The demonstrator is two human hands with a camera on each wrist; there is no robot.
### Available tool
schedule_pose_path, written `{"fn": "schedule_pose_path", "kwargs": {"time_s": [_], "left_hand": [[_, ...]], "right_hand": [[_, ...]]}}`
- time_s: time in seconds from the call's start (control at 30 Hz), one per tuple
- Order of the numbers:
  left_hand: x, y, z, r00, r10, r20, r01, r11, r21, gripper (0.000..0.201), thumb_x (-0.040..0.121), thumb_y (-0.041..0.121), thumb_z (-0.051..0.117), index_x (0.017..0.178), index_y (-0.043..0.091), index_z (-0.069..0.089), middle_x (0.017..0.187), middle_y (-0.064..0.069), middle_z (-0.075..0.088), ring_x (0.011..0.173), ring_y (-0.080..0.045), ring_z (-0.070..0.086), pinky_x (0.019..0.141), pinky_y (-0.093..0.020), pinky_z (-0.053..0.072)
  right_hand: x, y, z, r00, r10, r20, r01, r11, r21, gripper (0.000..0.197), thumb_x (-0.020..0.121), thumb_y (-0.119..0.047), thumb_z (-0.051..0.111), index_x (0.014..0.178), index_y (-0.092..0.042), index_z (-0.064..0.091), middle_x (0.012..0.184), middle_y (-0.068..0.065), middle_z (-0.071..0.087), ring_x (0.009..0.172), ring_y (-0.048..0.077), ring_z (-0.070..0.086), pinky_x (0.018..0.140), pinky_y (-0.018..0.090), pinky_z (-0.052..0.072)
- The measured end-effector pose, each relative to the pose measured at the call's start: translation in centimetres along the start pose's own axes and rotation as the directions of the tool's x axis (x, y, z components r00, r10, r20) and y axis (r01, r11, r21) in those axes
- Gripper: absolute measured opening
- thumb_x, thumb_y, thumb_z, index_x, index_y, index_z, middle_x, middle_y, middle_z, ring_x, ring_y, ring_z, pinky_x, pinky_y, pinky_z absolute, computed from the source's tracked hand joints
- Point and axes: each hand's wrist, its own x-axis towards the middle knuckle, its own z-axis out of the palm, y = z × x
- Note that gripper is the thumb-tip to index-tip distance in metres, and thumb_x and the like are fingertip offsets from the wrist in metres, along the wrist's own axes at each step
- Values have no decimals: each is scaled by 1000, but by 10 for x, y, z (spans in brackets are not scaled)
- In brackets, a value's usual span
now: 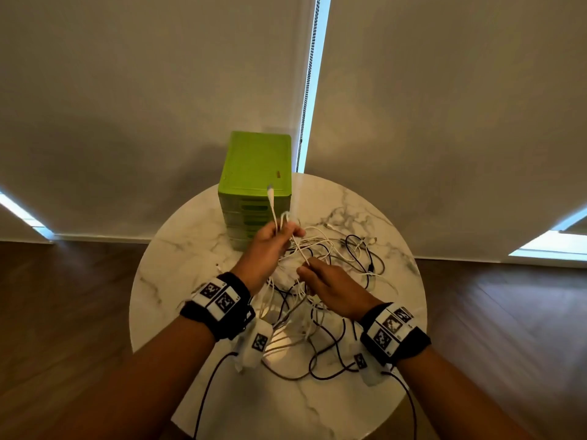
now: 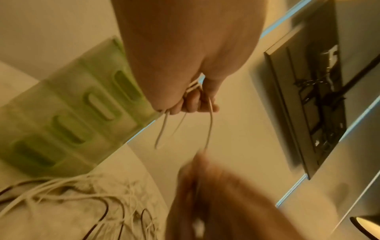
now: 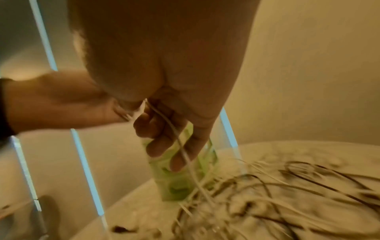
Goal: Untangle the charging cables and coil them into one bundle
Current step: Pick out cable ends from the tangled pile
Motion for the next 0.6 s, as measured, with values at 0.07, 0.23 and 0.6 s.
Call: {"fn": "schedule_pose_path", "kwargs": {"time_s": [0.07, 0.23, 0.6], "left_hand": [[2, 18, -4, 993, 96, -67, -96, 995, -9, 24, 106, 26, 47, 93, 23, 68, 96, 7, 73, 92, -8, 60, 80, -27, 48], [-4, 38, -17, 956, 266, -124, -264, 964, 32, 19, 108, 24, 43, 100, 22, 60, 91, 7, 74, 95, -7, 65, 91, -29, 49], [-17, 32, 2, 920, 390, 43, -390, 896, 211, 16, 106, 32, 45, 96, 28, 57, 88, 3, 71, 94, -38, 63, 99, -56, 47]], "right_hand": [[-10, 23, 2, 999, 51, 8, -51, 998, 29, 30, 108, -37, 39, 87, -21, 56, 77, -4, 61, 70, 7, 59, 68, 30, 47], [-23, 52, -6, 989, 85, -122, -86, 996, -9, 27, 107, -34, 40, 86, -30, 56, 77, -6, 62, 71, 4, 58, 72, 31, 46], [-15, -32, -60, 944, 53, -325, 52, 951, 304, 29, 109, -30, 39, 99, -10, 57, 62, -2, 48, 53, 18, 52, 59, 39, 48]]}}
